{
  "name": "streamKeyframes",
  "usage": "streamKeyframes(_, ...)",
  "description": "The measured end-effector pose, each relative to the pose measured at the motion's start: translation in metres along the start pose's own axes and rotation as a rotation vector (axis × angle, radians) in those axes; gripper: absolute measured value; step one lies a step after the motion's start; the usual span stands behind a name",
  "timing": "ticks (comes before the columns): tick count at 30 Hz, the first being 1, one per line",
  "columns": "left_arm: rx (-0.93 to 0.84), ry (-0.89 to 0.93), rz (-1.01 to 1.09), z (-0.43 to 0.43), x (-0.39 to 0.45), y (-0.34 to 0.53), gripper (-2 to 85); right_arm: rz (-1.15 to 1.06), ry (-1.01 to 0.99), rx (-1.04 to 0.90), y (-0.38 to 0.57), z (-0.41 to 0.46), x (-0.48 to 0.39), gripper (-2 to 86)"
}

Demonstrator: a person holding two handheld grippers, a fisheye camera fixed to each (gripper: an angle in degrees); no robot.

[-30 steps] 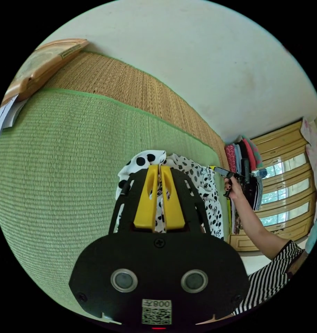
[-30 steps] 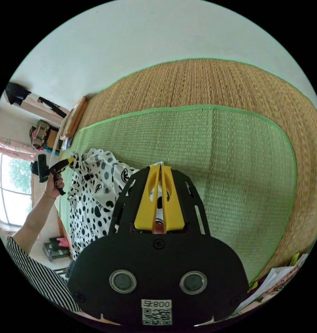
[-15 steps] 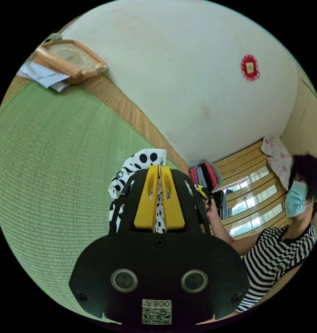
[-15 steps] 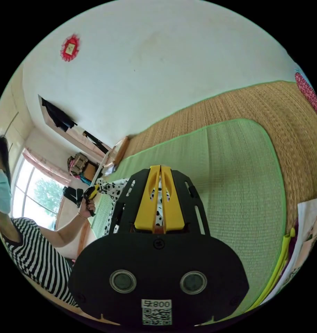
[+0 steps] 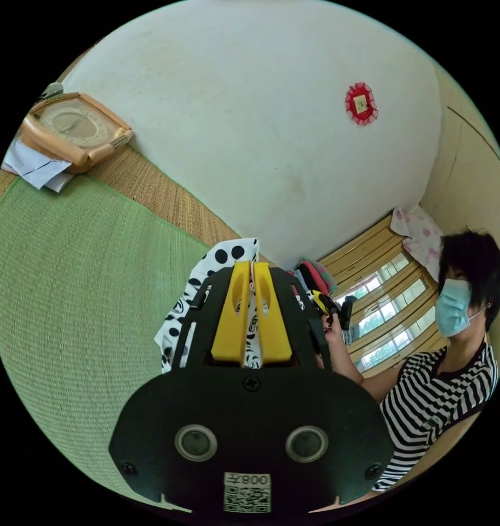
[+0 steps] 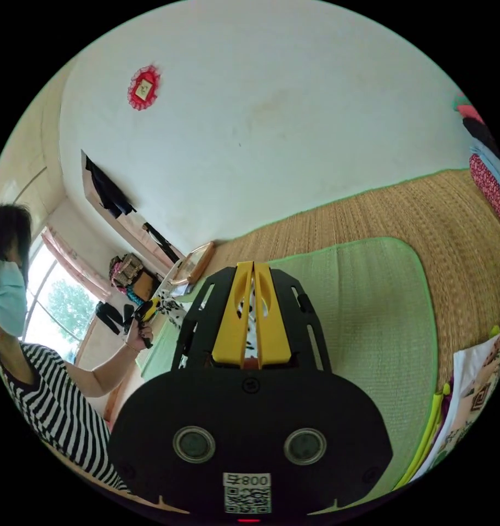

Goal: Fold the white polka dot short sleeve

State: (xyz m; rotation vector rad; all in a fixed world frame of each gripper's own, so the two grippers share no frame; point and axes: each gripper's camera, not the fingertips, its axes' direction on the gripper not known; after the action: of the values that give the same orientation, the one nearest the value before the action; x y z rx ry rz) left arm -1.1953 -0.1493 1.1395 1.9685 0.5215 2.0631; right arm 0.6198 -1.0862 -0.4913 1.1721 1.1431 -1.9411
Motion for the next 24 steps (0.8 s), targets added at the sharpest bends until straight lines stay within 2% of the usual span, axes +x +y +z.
streamKeyframes(4, -0.070, -0.089, -0.028, 0.043, -0.025, -0.031, 1.1, 0.018, 0.078, -0.050, -0.025, 0.043, 0.020, 0.1)
streamKeyframes(9, -0.242, -0.258, -0.101, 0.103, -0.064, -0.049, 1.8, 0.118, 0.170, -0.266, -0.051, 0.138, 0.075, 0.2)
streamKeyframes(12, -0.252, -0.265, -0.112, 0.120, -0.073, -0.052, 2.8, 0.165, 0.196, -0.333, -0.053, 0.169, 0.099, 0.3)
streamKeyframes(17, -0.219, -0.225, -0.060, 0.115, -0.065, -0.046, 5.2, 0.107, 0.196, -0.329, -0.053, 0.171, 0.097, 1.0)
streamKeyframes(24, -0.347, -0.234, -0.011, 0.095, -0.041, 0.013, 8.0, -0.050, 0.259, -0.400, 0.020, 0.133, 0.066, 4.8)
